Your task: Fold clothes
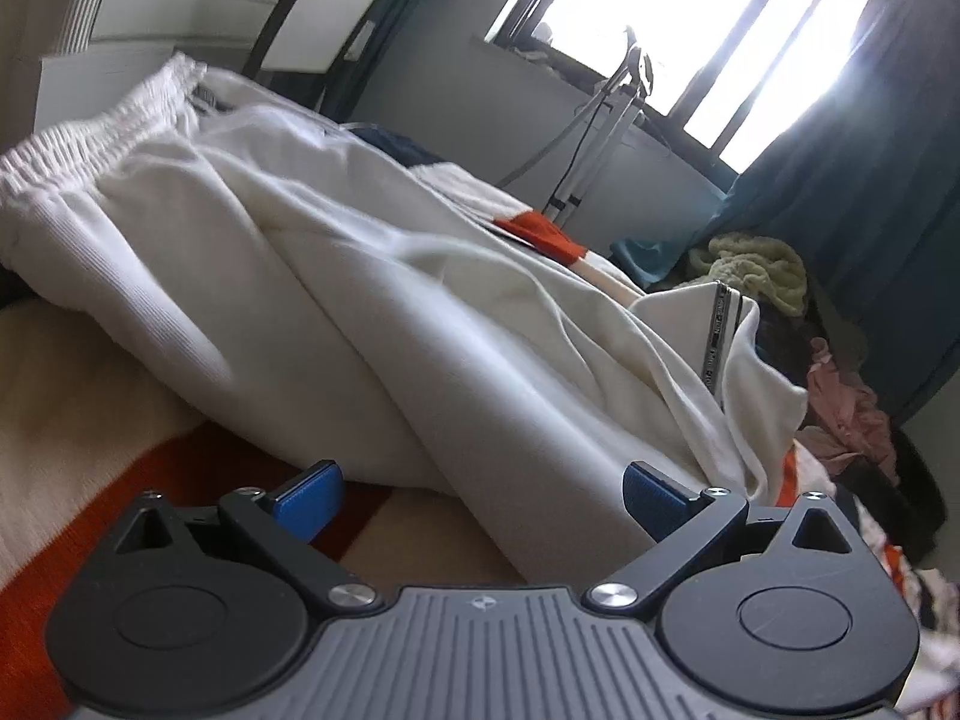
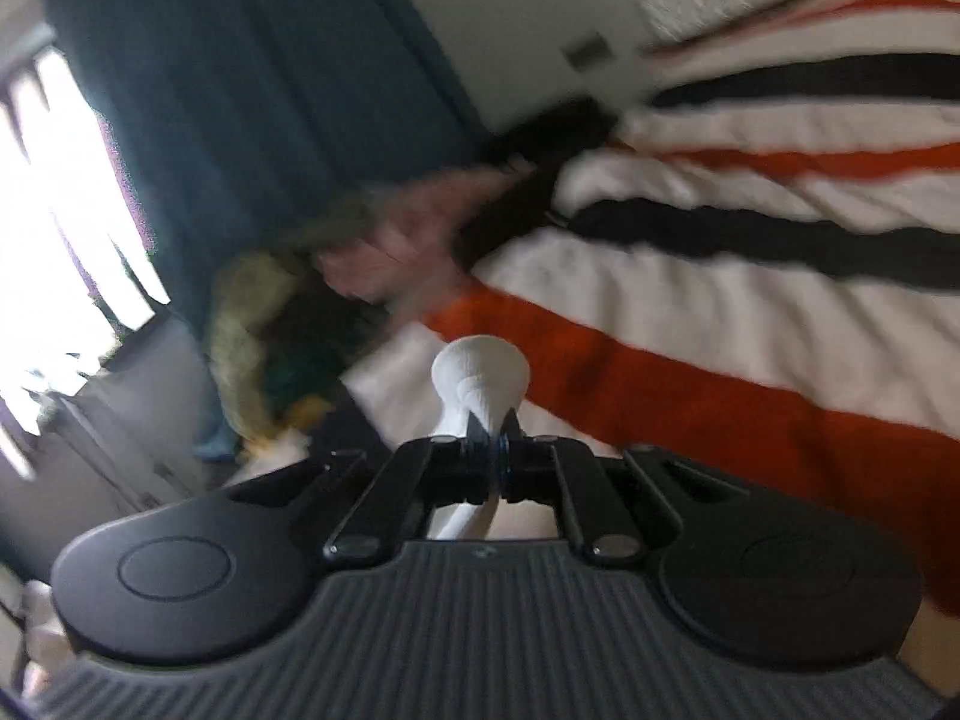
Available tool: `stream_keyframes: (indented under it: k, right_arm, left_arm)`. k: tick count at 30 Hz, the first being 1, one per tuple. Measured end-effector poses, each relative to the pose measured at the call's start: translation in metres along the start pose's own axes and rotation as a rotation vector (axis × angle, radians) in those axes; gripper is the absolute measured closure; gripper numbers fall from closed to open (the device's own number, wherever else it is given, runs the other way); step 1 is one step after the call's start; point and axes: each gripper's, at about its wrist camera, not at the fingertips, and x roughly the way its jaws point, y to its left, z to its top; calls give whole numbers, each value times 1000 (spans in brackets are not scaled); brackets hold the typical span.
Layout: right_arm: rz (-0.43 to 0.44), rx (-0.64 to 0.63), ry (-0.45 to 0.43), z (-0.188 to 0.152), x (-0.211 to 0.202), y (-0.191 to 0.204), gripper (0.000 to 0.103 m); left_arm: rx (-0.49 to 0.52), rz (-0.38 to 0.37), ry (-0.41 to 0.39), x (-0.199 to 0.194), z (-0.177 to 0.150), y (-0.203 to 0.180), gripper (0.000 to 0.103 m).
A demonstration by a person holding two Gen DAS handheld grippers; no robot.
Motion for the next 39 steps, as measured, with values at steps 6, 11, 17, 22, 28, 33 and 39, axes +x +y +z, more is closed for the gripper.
stream_keyframes:
  k: [6,11,17,22,28,33,39]
  right_arm:
    - [-61,290,275,-15,27,-53,97]
    - [-67,207,268,-13,19,-40,97]
    - [-97,124,257,-19,17,-27,96]
    - [-116,139,248,-21,18,-31,96]
    - [-148,158,216,-22,13,-31,97]
    - [-122,175,162,-13,-7,-29,97]
    - [-150,283,54,4,-60,-34,97]
  left_arm:
    - [-224,46,6,-6,15,43,3]
    - [-485,86,-25,-13,29,99,4]
    - [-656,201,-162,-10,39,136,17]
    - [-630,295,-188,-5,58,146,81]
    - [-562,287,-229,-44,97,160,94]
    - [-604,159,-192,-98,138,191,94]
    - [-654,115,-91,-131,145,243,94]
